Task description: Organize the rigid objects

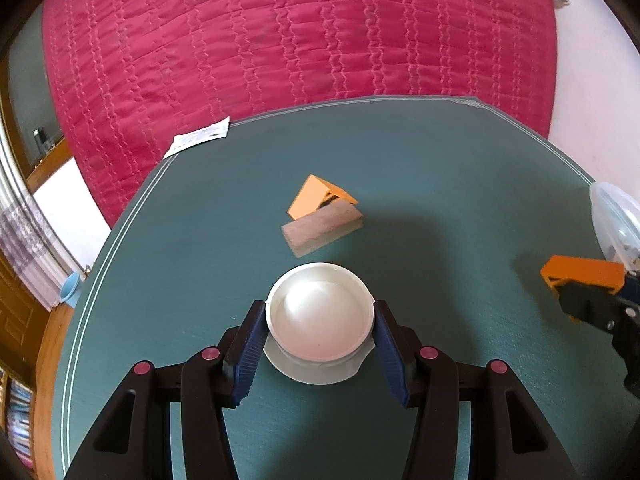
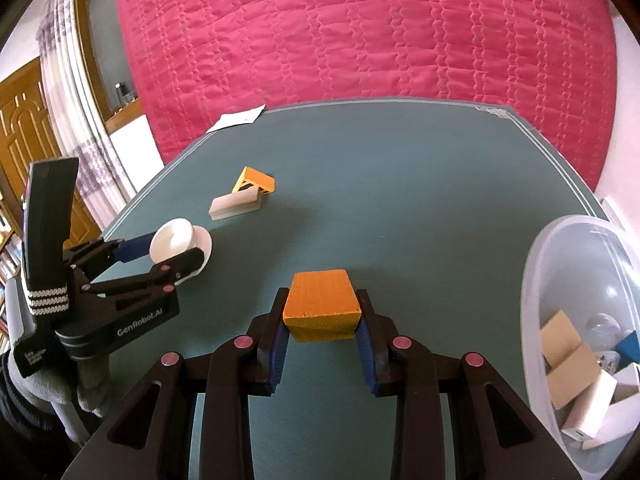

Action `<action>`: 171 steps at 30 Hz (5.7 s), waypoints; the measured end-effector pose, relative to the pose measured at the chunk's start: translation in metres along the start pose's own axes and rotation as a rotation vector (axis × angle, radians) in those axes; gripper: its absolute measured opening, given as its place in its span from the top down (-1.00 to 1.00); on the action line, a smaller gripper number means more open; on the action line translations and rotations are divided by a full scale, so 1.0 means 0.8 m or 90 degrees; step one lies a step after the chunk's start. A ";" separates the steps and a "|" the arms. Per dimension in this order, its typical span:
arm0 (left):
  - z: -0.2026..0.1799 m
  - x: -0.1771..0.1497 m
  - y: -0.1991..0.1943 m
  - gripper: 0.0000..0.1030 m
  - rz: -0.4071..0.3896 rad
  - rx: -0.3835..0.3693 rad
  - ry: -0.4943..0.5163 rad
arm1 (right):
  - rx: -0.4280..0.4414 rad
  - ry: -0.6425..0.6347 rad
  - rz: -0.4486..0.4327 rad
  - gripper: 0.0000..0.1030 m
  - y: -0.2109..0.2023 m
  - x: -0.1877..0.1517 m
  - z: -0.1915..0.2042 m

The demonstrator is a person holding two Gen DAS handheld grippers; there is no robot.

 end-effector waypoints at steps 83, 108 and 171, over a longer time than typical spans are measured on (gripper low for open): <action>-0.298 0.083 -0.083 -0.07 -0.023 -0.313 0.169 | -0.227 0.290 -0.188 0.02 -0.193 -0.023 -0.270; -0.277 0.077 -0.069 -0.91 -0.098 -0.210 0.160 | -0.249 0.257 -0.168 0.01 -0.175 -0.034 -0.257; -0.104 0.050 0.006 -0.98 0.006 -0.021 -0.028 | -0.198 0.040 -0.116 -0.23 -0.105 -0.038 -0.115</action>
Point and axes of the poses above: each gripper's, at about its wrist camera, not at the fingertips, and y roughly the way its jaws point, z to its left, x to its top, the point moved 6 cm from there along y, roughly the way its jaws point, and after that the axes turned 9 degrees about x, right-handed, at the moved point
